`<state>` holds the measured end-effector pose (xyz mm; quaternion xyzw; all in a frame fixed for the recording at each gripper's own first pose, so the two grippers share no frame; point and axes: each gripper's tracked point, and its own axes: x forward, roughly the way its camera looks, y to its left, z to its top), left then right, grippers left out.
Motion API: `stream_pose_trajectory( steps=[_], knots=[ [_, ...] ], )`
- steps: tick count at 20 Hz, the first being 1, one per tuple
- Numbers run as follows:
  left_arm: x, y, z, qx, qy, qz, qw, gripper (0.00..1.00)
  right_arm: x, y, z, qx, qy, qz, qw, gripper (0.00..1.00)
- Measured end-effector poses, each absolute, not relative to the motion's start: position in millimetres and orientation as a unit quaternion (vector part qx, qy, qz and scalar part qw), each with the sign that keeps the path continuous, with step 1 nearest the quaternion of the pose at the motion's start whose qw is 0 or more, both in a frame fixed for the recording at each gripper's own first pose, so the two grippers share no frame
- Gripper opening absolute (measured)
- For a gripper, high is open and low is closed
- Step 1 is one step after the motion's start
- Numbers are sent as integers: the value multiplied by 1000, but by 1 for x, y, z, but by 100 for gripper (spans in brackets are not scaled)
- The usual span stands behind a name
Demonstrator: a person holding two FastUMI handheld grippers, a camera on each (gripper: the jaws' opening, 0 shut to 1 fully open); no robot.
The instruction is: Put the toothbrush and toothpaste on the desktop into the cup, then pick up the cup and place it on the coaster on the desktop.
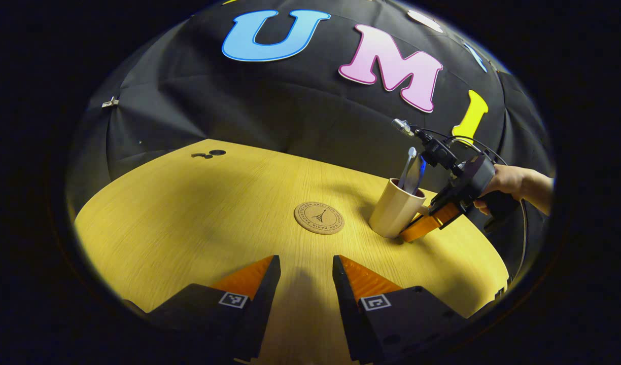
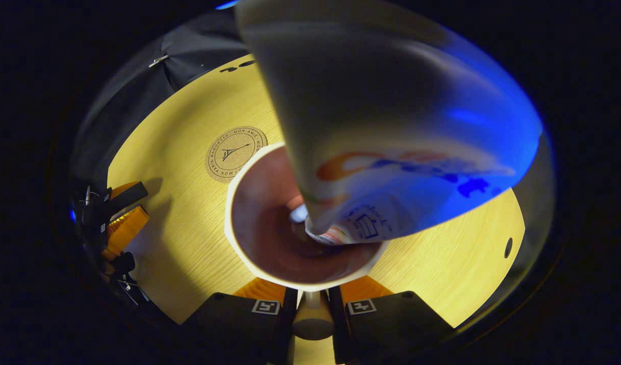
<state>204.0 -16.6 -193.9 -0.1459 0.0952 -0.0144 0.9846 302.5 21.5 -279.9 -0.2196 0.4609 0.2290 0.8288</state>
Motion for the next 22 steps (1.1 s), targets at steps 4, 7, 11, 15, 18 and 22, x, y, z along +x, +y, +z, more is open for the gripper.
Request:
stream_pose_trajectory(
  steps=[4, 7, 11, 15, 18, 22],
  knots=[
    [204, -13, -195, -150, 97, -14, 984, 66, 304, 22, -280, -221, 457, 232, 830, 32],
    [205, -10, -193, -151, 96, -14, 984, 66, 306, 24, -276, -218, 452, 230, 834, 32],
    [204, -5, -192, -153, 93, -14, 984, 66, 309, 36, -268, -204, 443, 231, 842, 27],
    [201, 4, -190, -156, 91, -15, 984, 66, 306, 57, -267, -198, 444, 242, 840, 32],
    [196, 10, -190, -158, 90, -14, 983, 66, 306, 76, -265, -203, 440, 251, 838, 27],
    [191, 20, -190, -162, 88, -12, 983, 66, 309, 99, -262, -210, 435, 261, 835, 31]
  ],
)
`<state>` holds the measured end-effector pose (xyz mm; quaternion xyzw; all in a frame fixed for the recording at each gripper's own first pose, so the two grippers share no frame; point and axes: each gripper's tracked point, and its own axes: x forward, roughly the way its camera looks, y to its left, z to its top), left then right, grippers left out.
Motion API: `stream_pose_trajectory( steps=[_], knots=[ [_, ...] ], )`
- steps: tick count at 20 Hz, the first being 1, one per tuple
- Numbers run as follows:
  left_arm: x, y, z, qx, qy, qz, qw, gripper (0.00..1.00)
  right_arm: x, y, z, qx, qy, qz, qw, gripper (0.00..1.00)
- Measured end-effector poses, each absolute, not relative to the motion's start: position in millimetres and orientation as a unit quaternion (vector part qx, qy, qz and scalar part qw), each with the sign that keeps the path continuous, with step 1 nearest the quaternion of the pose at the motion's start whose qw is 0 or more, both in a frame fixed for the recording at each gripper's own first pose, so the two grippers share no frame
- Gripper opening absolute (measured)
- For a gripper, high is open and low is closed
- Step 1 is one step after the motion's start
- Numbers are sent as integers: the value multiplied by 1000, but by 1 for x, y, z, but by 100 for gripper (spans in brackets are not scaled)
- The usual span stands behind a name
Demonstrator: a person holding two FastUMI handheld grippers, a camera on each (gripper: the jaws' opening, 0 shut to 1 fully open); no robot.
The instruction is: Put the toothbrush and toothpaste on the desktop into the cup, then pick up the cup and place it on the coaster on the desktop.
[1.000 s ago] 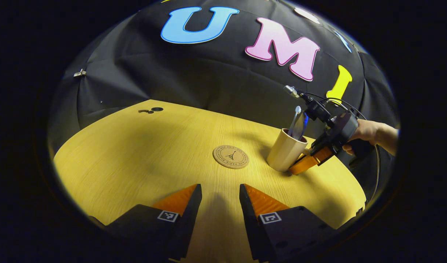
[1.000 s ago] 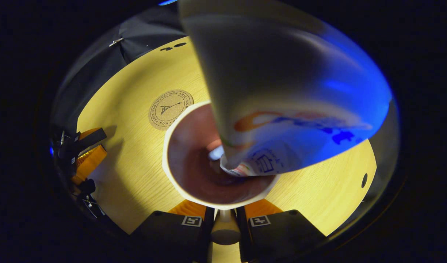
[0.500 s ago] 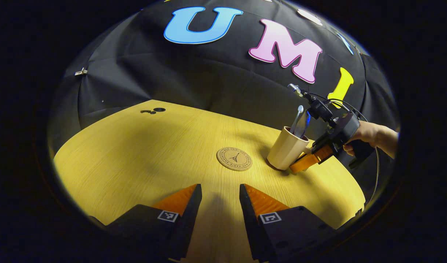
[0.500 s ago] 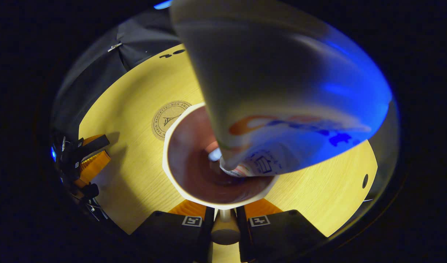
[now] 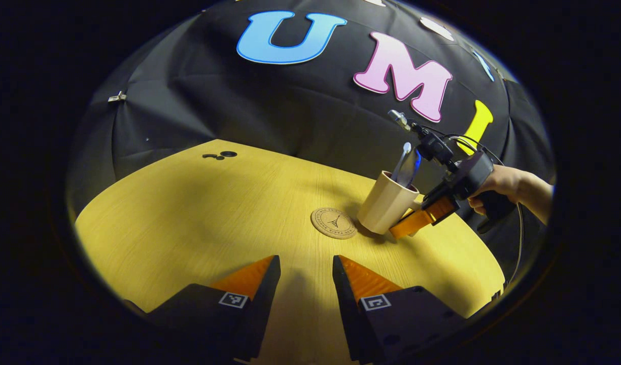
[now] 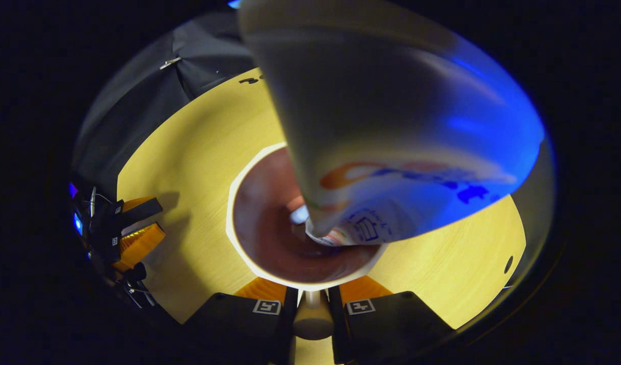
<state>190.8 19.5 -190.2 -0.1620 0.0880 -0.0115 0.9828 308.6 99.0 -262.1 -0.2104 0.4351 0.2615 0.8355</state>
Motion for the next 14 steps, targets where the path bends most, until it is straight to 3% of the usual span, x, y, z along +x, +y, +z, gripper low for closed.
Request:
stream_pose_trajectory(
  steps=[5, 6, 7, 8, 10, 12, 14],
  knots=[
    [185, 32, -191, -174, 88, -4, 981, 66, 312, 126, -263, -222, 434, 274, 829, 31],
    [185, 34, -192, -177, 88, -2, 980, 66, 312, 131, -264, -225, 435, 276, 827, 36],
    [184, 36, -193, -178, 89, 0, 980, 66, 312, 136, -265, -227, 435, 278, 826, 31],
    [182, 38, -194, -179, 89, 1, 980, 66, 313, 141, -266, -230, 435, 280, 824, 36],
    [181, 41, -196, -181, 90, 3, 979, 66, 313, 149, -268, -237, 435, 284, 821, 31],
    [178, 42, -196, -183, 91, 3, 979, 66, 314, 155, -270, -247, 434, 285, 818, 36],
    [175, 45, -197, -184, 92, 5, 979, 66, 315, 158, -271, -254, 434, 287, 815, 31]
  ],
)
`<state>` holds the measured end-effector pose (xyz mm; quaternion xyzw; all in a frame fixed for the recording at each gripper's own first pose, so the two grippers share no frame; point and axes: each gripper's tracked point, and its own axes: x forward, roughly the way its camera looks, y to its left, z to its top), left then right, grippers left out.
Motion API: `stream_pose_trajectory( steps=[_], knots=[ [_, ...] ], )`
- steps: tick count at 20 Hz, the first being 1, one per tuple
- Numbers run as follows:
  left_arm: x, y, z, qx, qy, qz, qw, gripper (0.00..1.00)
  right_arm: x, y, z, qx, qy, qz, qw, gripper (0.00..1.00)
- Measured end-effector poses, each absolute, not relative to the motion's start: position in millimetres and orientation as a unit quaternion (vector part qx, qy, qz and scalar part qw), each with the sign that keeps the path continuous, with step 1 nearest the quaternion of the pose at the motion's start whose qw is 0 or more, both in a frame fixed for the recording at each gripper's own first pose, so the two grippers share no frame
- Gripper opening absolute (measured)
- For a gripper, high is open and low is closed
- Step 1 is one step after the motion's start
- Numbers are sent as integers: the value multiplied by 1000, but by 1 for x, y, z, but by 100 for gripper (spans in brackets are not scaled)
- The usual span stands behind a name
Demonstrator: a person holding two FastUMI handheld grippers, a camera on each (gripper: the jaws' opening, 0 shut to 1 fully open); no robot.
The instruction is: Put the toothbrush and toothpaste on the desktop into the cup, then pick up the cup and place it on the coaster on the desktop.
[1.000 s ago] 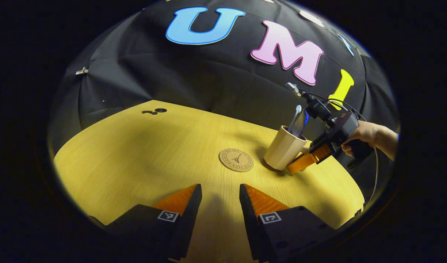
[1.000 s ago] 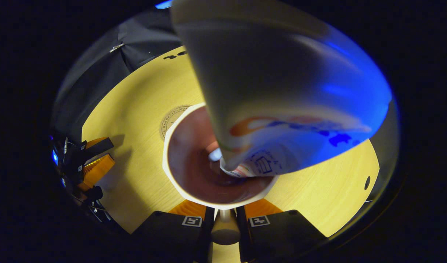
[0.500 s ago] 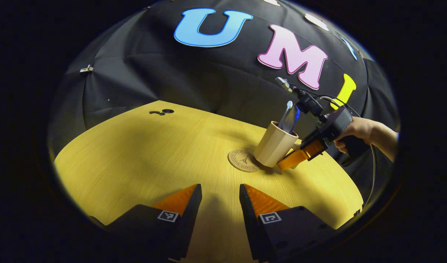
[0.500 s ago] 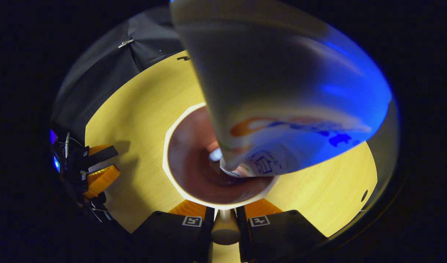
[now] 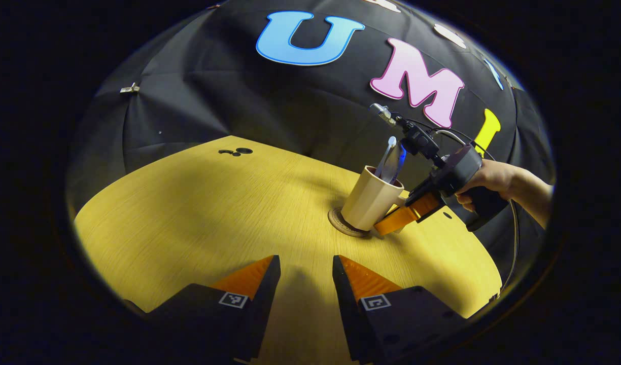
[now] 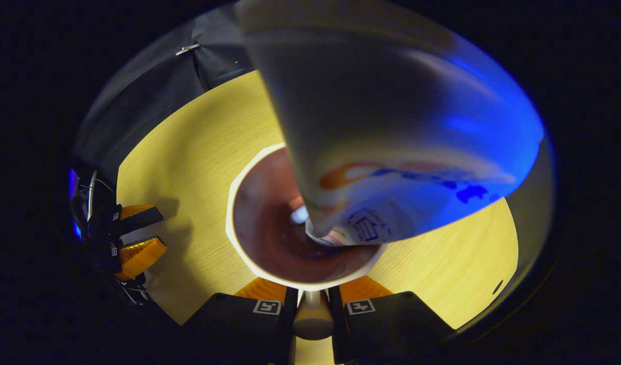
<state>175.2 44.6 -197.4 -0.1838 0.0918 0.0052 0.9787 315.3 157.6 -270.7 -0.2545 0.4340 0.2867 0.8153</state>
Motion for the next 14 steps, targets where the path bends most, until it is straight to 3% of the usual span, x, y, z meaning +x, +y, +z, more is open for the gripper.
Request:
stream_pose_trajectory(
  steps=[2, 4, 6, 7, 8, 9, 11, 12, 14],
  knots=[
    [174, 48, -196, -187, 91, 6, 978, 66, 314, 161, -272, -259, 436, 288, 812, 27],
    [172, 48, -196, -190, 89, 8, 978, 66, 315, 162, -272, -264, 437, 288, 810, 36],
    [172, 51, -196, -191, 89, 12, 978, 66, 314, 162, -274, -267, 438, 286, 809, 31],
    [171, 52, -195, -191, 88, 13, 977, 66, 314, 163, -276, -266, 441, 286, 808, 36],
    [171, 54, -197, -192, 88, 14, 977, 66, 314, 163, -278, -266, 445, 285, 806, 36],
    [171, 56, -198, -193, 89, 16, 977, 66, 316, 164, -276, -262, 443, 285, 809, 27],
    [169, 59, -199, -196, 90, 18, 976, 66, 317, 163, -279, -259, 447, 281, 808, 32],
    [168, 59, -200, -197, 90, 19, 976, 66, 318, 163, -280, -260, 448, 281, 808, 27],
    [169, 60, -200, -198, 91, 20, 976, 66, 317, 165, -281, -264, 446, 279, 808, 33]
  ],
)
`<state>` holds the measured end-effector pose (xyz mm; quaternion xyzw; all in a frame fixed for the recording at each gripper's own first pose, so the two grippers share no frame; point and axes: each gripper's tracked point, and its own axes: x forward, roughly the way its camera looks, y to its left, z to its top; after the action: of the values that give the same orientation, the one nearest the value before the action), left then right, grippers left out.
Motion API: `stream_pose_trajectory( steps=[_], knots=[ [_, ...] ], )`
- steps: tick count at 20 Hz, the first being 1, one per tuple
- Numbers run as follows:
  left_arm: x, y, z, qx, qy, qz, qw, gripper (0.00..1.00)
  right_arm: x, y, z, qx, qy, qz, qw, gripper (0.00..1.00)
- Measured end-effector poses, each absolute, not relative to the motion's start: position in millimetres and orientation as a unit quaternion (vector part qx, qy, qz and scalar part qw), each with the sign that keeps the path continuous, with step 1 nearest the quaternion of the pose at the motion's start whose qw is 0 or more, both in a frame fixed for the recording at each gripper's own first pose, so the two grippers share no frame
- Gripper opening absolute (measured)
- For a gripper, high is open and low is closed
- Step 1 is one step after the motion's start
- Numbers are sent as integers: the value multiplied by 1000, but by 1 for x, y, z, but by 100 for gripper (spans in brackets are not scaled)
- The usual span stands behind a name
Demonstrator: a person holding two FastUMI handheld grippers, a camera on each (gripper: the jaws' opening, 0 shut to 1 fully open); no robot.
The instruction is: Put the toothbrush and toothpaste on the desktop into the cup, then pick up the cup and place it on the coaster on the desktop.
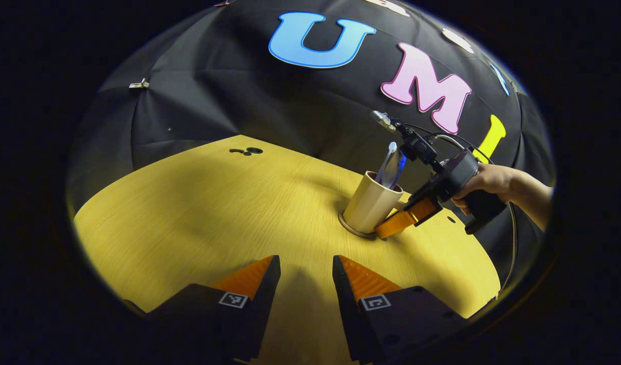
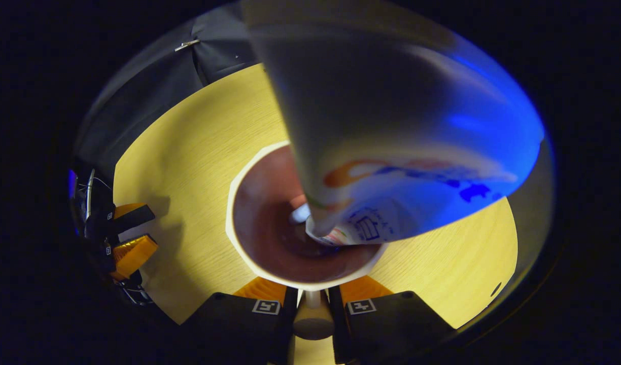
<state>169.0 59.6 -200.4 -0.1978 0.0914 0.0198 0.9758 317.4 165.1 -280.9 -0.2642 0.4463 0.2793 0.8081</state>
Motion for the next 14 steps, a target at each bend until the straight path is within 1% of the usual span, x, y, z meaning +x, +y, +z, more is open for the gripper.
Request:
stream_pose_trajectory(
  steps=[3, 5, 8, 11, 14],
  knots=[
    [169, 60, -199, -196, 92, 21, 976, 66, 321, 159, -281, -280, 443, 269, 808, 36],
    [170, 59, -200, -195, 92, 21, 976, 66, 325, 157, -278, -284, 434, 267, 812, 49],
    [168, 59, -201, -193, 93, 23, 977, 66, 322, 164, -275, -262, 431, 271, 820, 76],
    [167, 57, -199, -192, 95, 23, 977, 66, 323, 160, -264, -259, 424, 268, 826, 75],
    [167, 55, -198, -187, 97, 24, 977, 66, 318, 154, -252, -244, 420, 271, 831, 77]
  ],
)
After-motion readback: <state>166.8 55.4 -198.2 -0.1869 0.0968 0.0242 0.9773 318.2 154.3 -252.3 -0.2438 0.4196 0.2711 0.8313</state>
